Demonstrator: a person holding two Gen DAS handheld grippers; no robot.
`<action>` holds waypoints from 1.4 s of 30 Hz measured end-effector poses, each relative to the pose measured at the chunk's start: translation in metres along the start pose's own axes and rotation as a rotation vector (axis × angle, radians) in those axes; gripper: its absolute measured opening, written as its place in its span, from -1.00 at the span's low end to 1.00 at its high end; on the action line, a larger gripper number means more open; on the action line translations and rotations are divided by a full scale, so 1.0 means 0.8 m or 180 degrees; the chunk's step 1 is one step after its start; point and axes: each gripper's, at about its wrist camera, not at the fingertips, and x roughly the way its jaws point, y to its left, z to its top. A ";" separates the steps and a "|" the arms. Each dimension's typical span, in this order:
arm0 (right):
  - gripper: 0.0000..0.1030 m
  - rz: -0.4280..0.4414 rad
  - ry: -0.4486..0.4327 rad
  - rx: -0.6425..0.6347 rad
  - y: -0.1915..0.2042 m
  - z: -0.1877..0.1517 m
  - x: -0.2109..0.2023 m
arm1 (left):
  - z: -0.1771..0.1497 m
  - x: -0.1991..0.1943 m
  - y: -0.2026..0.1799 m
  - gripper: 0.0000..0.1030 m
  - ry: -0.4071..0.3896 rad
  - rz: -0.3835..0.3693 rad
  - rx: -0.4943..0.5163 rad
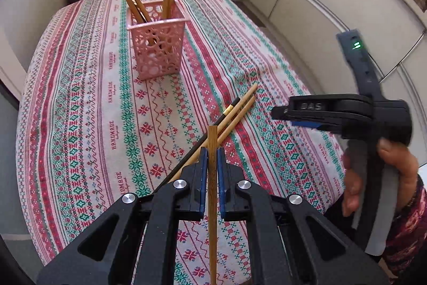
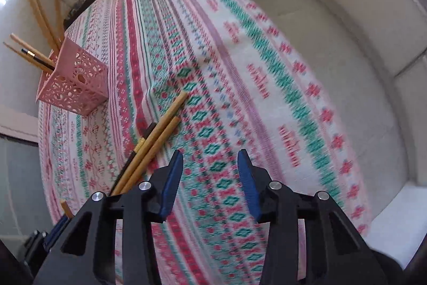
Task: Organize utensils
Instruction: 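Lift the chopstick with the left tool while the right tool grasps another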
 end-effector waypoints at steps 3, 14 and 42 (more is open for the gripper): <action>-0.42 -0.0014 0.0154 0.0251 0.010 -0.002 0.018 | 0.002 -0.015 0.012 -0.88 -0.0134 -0.0093 -0.0039; -0.75 -0.0826 0.0147 0.0086 0.060 -0.007 0.031 | 0.004 -0.081 0.020 -0.86 -0.0565 -0.0366 -0.0048; -0.32 -0.0098 0.0346 0.0354 -0.010 0.006 -0.008 | -0.015 0.098 -0.010 -0.56 0.0720 0.0629 0.0305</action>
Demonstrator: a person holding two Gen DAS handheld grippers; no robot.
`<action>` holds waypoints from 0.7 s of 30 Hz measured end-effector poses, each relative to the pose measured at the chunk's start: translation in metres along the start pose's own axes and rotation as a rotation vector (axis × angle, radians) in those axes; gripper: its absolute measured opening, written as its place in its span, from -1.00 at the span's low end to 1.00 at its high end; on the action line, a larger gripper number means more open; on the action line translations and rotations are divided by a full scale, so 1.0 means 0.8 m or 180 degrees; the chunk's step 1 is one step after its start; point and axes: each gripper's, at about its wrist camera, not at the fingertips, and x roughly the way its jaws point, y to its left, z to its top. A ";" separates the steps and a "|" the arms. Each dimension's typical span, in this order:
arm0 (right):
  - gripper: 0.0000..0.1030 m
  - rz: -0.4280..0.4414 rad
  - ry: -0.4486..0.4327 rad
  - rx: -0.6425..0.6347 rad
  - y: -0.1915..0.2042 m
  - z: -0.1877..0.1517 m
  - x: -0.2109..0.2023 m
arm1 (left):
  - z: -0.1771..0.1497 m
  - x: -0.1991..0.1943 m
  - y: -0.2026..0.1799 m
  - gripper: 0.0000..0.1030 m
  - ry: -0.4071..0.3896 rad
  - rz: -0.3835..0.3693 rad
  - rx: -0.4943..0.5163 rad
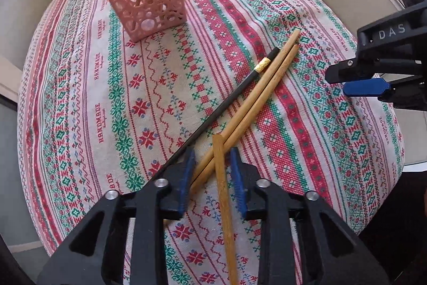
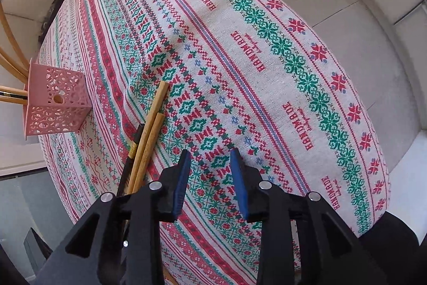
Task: Organize utensils
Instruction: 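Lift the chopstick with the left tool while the right tool grasps another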
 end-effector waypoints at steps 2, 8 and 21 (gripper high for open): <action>-0.27 0.0060 -0.0009 0.0006 0.004 -0.001 0.005 | -0.005 -0.003 0.003 -0.64 -0.0072 -0.0032 0.0005; -0.26 0.0186 -0.0059 0.0033 0.035 -0.001 0.009 | -0.024 -0.057 0.059 -0.88 -0.0398 -0.0352 -0.0285; -0.45 -0.0471 -0.0154 -0.0162 0.091 0.004 0.043 | -0.031 -0.130 0.101 -0.88 -0.0872 -0.0549 -0.0599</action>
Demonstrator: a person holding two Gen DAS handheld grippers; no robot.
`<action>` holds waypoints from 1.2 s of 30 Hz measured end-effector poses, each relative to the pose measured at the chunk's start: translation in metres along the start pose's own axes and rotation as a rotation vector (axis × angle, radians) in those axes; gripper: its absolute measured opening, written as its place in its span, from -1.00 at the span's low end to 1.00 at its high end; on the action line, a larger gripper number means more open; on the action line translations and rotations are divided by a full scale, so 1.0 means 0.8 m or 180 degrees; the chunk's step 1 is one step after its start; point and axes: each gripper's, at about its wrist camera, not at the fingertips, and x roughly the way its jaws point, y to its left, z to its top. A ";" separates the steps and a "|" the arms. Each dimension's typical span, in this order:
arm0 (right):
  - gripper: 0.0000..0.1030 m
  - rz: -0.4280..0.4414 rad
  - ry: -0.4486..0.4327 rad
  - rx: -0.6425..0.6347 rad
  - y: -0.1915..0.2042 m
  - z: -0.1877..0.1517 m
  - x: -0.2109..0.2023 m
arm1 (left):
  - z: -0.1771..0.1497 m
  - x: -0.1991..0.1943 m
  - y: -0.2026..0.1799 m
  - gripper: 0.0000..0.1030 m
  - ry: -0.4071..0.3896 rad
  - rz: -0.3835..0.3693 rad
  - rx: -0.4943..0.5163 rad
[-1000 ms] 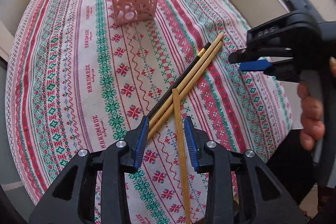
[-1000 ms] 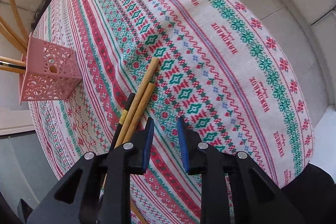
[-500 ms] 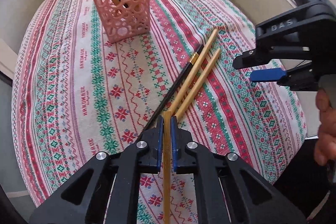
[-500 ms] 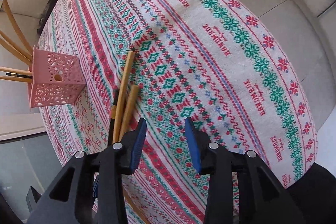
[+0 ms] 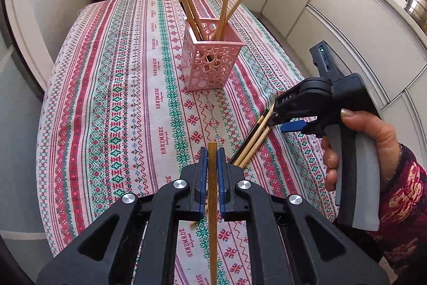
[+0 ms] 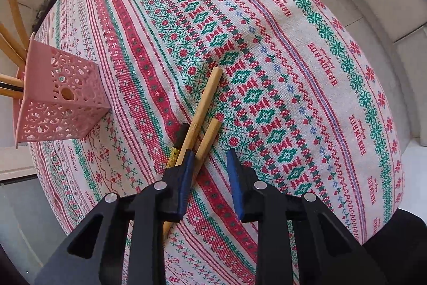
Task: Organize utensils
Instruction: 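Lift the chopstick with the left tool while the right tool grasps another, then carry both chopsticks to the pink holder and release them inside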
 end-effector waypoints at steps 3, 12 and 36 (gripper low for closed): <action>-0.49 -0.0201 -0.0013 -0.0152 0.021 0.000 0.007 | -0.001 -0.003 -0.001 -0.88 -0.0031 -0.0040 0.0022; -0.81 -0.0041 0.0052 0.0057 -0.003 -0.007 0.001 | 0.006 -0.023 0.014 -0.88 -0.0198 -0.0084 -0.0093; -0.85 0.1310 -0.2944 -0.1909 -0.087 -0.209 -0.231 | -0.017 -0.103 -0.036 -0.88 -0.1650 -0.0092 0.0051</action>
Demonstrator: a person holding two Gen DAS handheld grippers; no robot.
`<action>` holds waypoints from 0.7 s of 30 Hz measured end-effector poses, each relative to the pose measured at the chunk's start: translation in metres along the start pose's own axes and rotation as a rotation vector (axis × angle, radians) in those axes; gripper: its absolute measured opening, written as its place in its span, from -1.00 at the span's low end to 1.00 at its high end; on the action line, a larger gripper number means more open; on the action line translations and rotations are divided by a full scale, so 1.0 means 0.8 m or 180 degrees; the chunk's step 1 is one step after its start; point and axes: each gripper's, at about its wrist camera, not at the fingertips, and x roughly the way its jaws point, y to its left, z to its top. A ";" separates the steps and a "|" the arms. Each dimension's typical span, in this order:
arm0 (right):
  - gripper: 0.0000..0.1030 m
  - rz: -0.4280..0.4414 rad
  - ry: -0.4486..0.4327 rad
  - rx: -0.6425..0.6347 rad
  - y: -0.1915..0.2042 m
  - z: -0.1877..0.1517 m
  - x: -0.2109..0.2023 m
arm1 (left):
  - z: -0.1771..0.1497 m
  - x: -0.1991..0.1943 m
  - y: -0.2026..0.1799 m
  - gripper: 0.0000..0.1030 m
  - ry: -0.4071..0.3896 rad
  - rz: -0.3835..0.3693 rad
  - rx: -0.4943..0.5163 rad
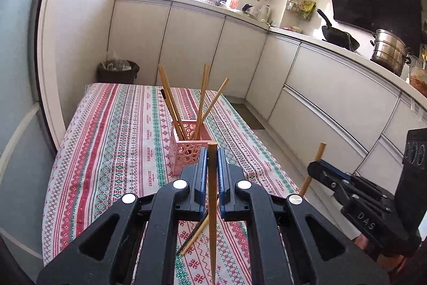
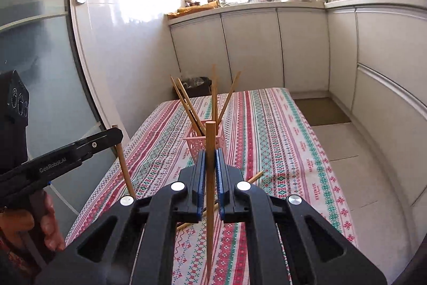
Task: Organize utensils
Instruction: 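Carry both chopsticks to the pink holder and release them inside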
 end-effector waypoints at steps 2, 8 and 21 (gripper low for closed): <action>-0.85 -0.0082 -0.0069 -0.0039 -0.005 0.005 -0.006 | 0.001 -0.001 -0.012 -0.88 -0.0082 0.0091 0.0055; -0.85 0.0038 -0.0272 0.0053 -0.021 0.059 -0.001 | 0.042 -0.006 -0.037 -0.88 -0.0427 0.0273 0.0174; -0.85 0.0171 -0.0932 0.0148 -0.043 0.188 0.029 | 0.185 0.058 -0.047 -0.88 -0.1070 0.0543 0.0342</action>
